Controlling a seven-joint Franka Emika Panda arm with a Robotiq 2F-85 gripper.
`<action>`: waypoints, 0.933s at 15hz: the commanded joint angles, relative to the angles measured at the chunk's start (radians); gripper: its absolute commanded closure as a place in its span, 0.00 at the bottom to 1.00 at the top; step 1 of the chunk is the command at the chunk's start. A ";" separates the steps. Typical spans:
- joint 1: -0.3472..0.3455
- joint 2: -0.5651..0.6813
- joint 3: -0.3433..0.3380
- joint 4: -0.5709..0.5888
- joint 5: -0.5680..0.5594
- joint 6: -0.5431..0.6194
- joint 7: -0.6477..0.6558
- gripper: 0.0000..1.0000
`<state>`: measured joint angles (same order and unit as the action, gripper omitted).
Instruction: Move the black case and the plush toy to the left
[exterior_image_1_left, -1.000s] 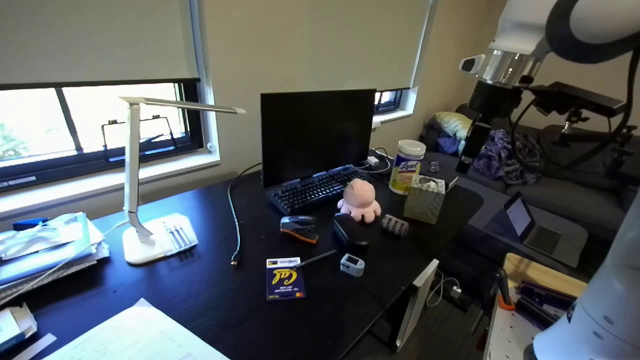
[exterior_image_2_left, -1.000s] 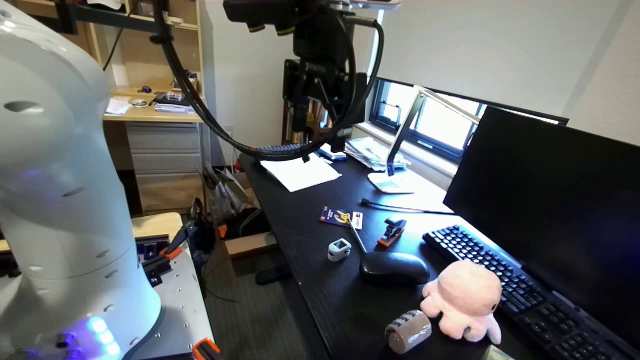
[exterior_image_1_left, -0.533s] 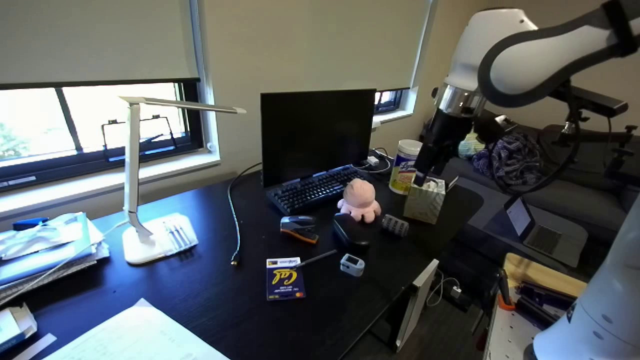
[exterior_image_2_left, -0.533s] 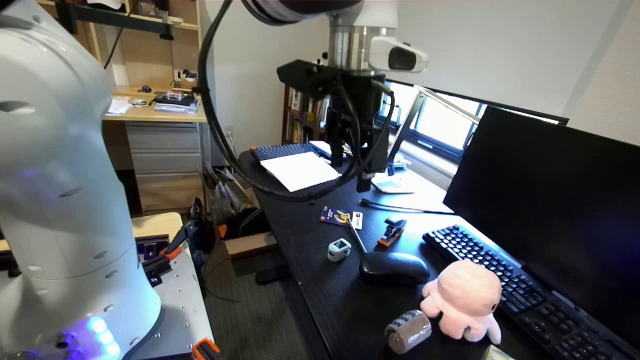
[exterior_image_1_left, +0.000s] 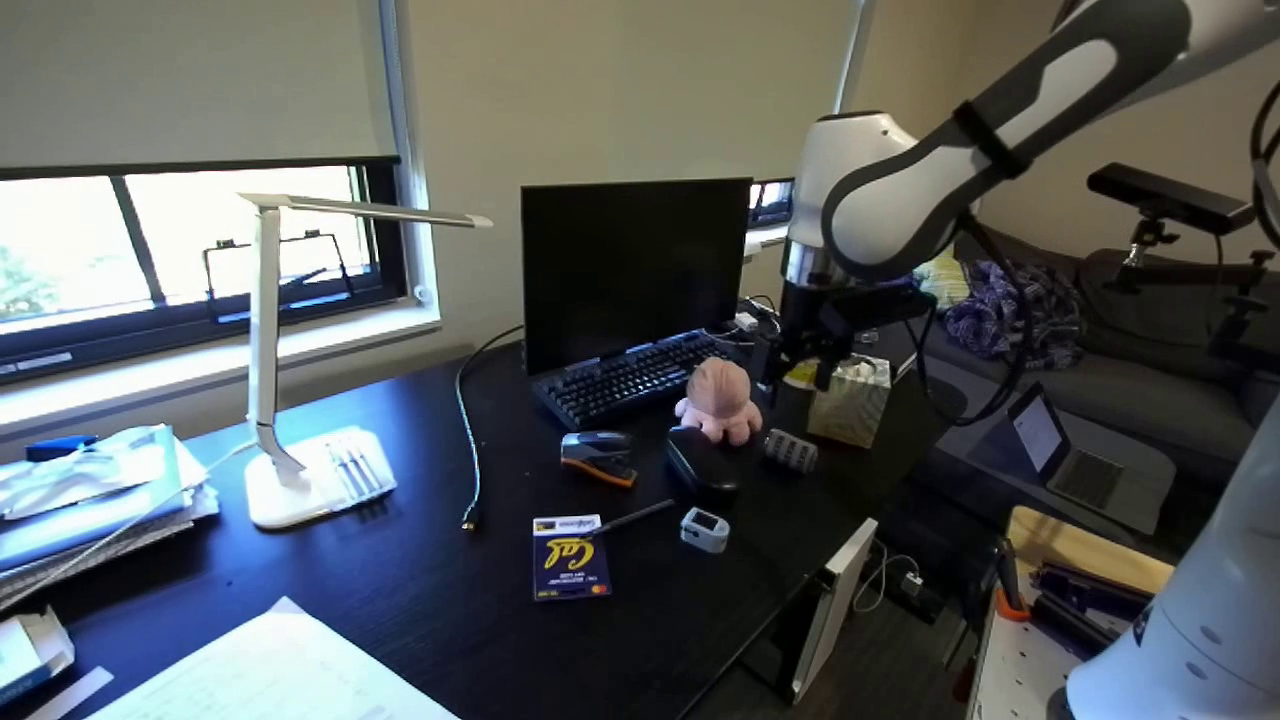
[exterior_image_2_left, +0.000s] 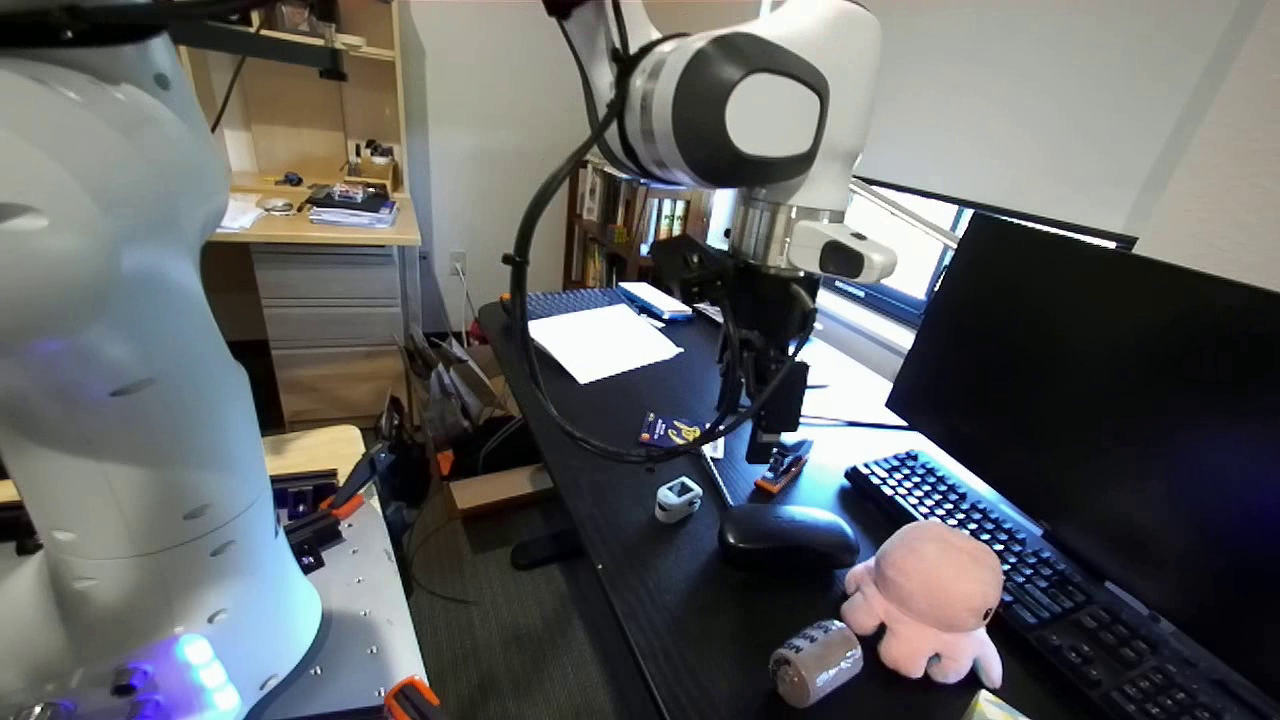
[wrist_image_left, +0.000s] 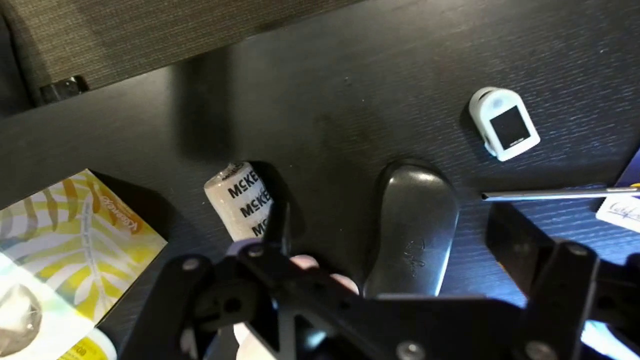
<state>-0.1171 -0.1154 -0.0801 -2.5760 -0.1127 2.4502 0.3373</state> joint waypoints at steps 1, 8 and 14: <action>0.005 0.194 0.004 0.144 0.028 0.016 0.048 0.00; 0.036 0.281 -0.018 0.208 0.029 0.018 0.025 0.00; 0.048 0.340 -0.023 0.253 0.023 0.006 0.087 0.00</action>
<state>-0.0961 0.1675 -0.0836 -2.3670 -0.0896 2.4700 0.3701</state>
